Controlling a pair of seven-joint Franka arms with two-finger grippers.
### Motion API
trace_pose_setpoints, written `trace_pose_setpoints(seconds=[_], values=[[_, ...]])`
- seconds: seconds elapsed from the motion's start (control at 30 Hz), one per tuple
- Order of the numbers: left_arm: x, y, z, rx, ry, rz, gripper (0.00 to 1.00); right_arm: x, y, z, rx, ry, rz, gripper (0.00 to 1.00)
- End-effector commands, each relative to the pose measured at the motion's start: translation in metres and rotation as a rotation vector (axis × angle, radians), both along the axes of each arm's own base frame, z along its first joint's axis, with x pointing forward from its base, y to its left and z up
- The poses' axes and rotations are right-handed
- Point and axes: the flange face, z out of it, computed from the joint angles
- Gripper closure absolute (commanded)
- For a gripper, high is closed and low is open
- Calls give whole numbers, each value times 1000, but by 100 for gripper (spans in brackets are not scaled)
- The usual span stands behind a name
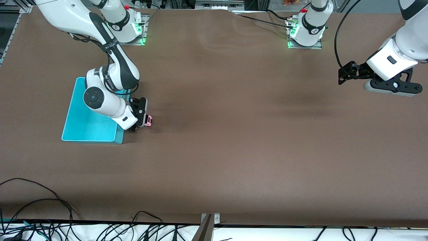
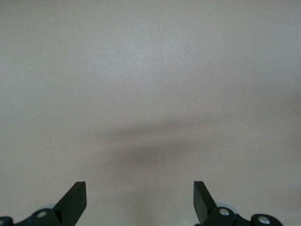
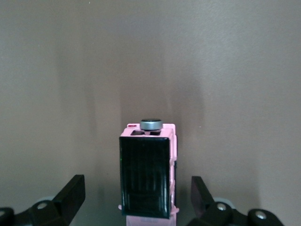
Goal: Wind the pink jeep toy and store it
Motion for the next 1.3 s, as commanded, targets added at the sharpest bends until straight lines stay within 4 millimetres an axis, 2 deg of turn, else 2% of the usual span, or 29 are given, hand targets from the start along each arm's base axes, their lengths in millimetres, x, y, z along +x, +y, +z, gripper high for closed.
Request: trace_pose_setpoints(seconds=[0.0, 0.1, 0.17, 0.23, 0.27, 0.47, 0.57, 0.73, 0.87, 1.03, 1.17, 1.27], values=[[2, -4, 5, -18, -2, 6, 0, -18, -5, -3, 13, -26, 15, 0], [2, -2, 5, -18, -1, 9, 0, -22, -6, -7, 15, -38, 14, 1], [3, 1, 5, -18, -1, 16, 0, -23, -6, -9, 13, -43, 22, 17], [3, 3, 5, -18, -1, 20, 0, -23, -5, -8, 14, -47, 43, 44], [3, 4, 5, -18, -1, 22, 0, -23, -5, -8, 15, -48, 48, 54], [2, 3, 4, -17, 5, 19, 0, -21, -6, -6, 14, -50, 52, 79], [2, 4, 4, -17, 7, 20, 0, -17, -4, 3, 16, -68, 54, 87], [2, 5, 4, -17, 8, 20, 0, -7, 0, 24, 21, -100, 54, 88], [2, 6, 4, -17, 10, 22, 0, 0, 9, 55, 20, -97, 67, 88], [2, 6, 4, -17, 10, 20, 0, 13, 14, 104, 11, -73, 84, 88], [2, 6, 4, -17, 10, 20, 0, 23, 3, 142, -8, -17, 86, 88], [2, 6, 4, -17, 10, 18, 0, 30, -17, 173, -22, 24, 85, 88]])
